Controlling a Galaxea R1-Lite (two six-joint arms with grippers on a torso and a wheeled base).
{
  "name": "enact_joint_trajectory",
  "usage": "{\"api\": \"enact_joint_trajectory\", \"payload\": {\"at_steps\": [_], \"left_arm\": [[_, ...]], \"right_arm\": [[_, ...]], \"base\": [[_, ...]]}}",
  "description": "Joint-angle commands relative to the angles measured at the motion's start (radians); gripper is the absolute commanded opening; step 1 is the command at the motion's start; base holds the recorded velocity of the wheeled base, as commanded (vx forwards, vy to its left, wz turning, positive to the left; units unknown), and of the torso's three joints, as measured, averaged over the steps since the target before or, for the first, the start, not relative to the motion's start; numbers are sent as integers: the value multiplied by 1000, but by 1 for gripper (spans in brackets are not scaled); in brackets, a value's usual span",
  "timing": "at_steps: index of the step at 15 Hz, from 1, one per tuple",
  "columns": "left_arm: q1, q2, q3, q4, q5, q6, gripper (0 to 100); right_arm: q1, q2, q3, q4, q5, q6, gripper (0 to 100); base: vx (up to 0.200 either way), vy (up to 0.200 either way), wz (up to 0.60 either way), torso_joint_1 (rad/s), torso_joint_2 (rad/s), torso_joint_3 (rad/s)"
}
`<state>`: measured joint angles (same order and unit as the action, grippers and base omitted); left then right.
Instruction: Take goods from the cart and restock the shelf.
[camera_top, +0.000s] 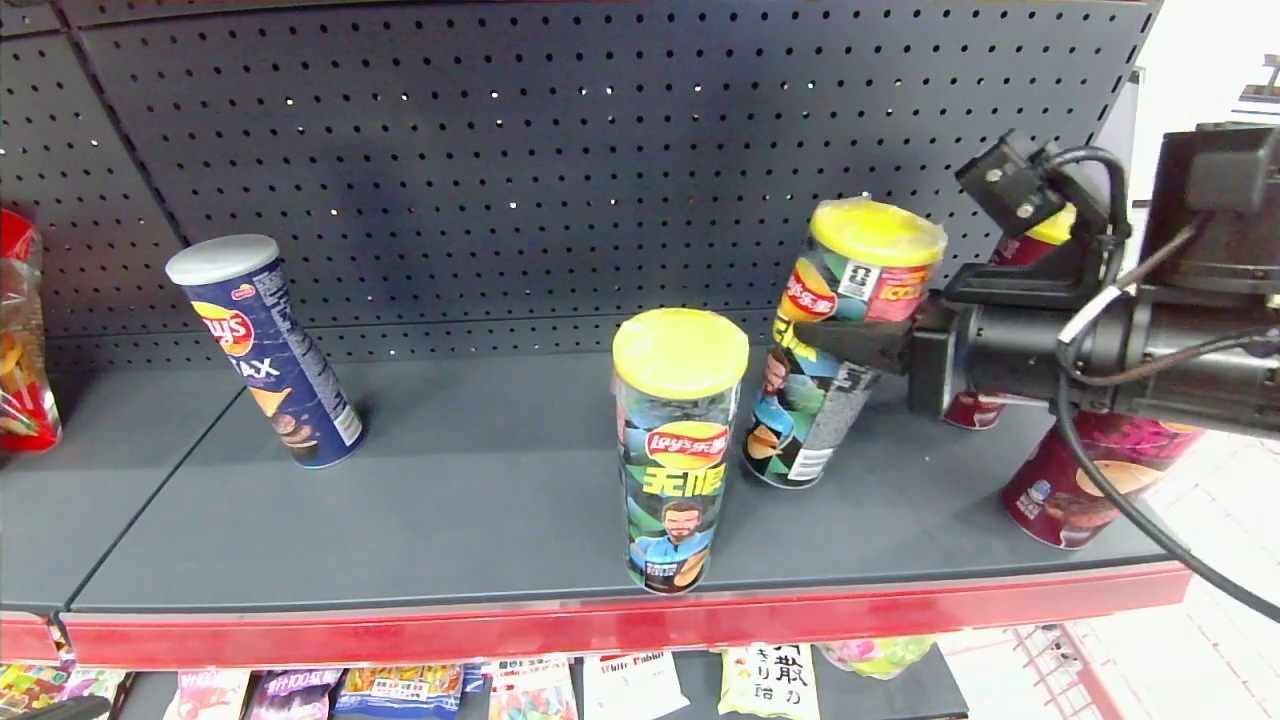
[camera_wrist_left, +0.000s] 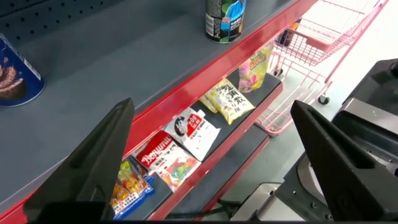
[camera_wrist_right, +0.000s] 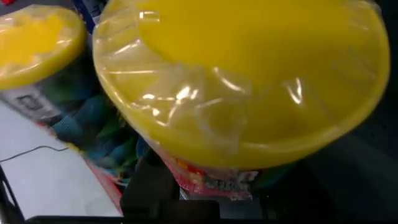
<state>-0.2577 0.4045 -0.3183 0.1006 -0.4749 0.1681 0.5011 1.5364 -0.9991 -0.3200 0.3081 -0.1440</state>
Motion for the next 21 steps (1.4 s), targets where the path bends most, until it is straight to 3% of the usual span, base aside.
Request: {"api": "enact_joint_trajectory", "payload": {"at_steps": [1,6,19,20,21], "left_arm": [[0,11,-8,1,4,-1,100],[0,19,-8,1,13,-9,100],[0,36,-2,1,19,-18,100],[0,36,-2,1,19,-22,100],[0,37,-2,1,19,-27,100]], "right_arm": [[2,120,-92,-4,2,0,0],[7,246,-236,4,31,-2,0],[39,372,-332,4,39,-3,0],[39,372,-332,2,39,-3,100],[39,370,-331,4,39,-3,100]], "base": [[0,0,0,0,0,0],[0,0,0,0,0,0],[0,0,0,0,0,0],[0,0,0,0,0,0],[0,0,0,0,0,0]]}}
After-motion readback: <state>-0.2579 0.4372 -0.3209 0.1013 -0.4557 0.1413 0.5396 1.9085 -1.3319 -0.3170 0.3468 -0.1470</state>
